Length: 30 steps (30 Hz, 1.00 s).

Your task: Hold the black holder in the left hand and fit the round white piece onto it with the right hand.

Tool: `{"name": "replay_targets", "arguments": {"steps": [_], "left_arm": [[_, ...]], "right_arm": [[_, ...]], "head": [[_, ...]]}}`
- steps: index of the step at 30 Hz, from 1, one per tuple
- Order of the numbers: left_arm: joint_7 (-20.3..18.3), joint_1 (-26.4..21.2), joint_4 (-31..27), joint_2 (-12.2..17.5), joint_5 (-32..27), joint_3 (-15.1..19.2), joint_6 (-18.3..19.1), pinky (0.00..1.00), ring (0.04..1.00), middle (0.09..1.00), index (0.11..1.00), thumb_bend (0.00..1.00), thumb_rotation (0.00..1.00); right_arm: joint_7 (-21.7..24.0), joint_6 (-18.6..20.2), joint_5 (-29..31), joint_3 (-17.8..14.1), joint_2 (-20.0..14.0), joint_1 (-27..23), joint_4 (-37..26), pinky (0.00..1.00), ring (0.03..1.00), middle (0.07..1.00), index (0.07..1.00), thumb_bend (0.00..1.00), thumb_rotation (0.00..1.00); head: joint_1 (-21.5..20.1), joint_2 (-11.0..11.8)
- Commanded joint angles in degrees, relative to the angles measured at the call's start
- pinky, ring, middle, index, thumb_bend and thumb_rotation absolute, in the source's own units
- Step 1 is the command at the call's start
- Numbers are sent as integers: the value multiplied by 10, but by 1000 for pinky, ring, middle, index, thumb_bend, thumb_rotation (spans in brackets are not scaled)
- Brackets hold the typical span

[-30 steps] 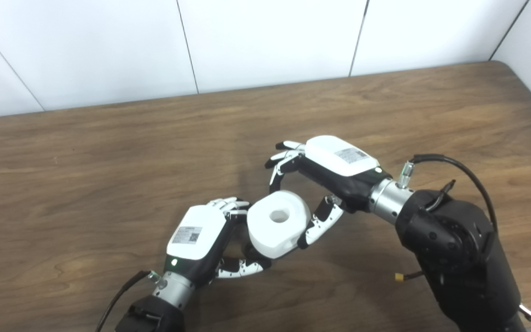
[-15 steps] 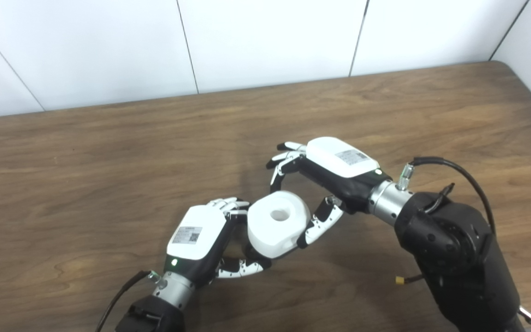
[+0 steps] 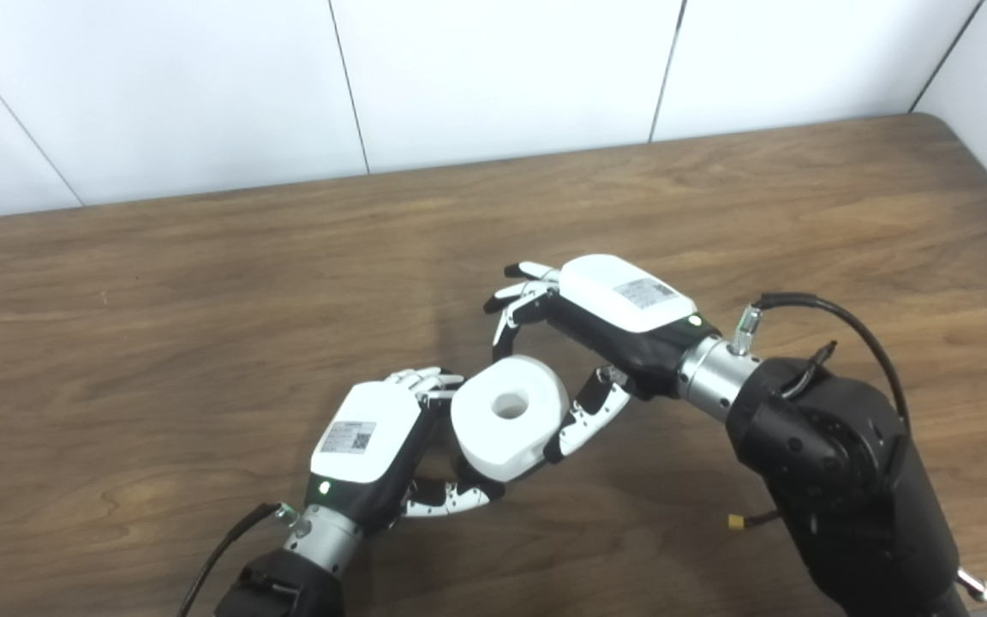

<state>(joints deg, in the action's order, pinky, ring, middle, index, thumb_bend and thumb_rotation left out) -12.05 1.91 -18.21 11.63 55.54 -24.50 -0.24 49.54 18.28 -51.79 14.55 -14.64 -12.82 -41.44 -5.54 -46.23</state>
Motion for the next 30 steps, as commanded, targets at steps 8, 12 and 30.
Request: {"name": "replay_targets", "arguments": {"steps": [8,12,30], "left_arm": [[-11,-2,2,1,3,-4,0,833,846,793,486,519,54],[-12,-2,1,2,2,-4,0,832,845,792,486,519,54],[-16,-1,-4,3,1,-2,1,832,847,792,487,519,55]], "right_arm": [[-15,-12,0,-7,-1,-23,-16,814,941,825,481,523,140],[-15,-13,-1,-9,-2,-24,-15,815,943,820,481,523,140],[-16,-16,2,-14,-8,-18,-12,797,938,818,481,523,140]], "head": [[-2,-3],[-2,-3],[-7,-7]]}}
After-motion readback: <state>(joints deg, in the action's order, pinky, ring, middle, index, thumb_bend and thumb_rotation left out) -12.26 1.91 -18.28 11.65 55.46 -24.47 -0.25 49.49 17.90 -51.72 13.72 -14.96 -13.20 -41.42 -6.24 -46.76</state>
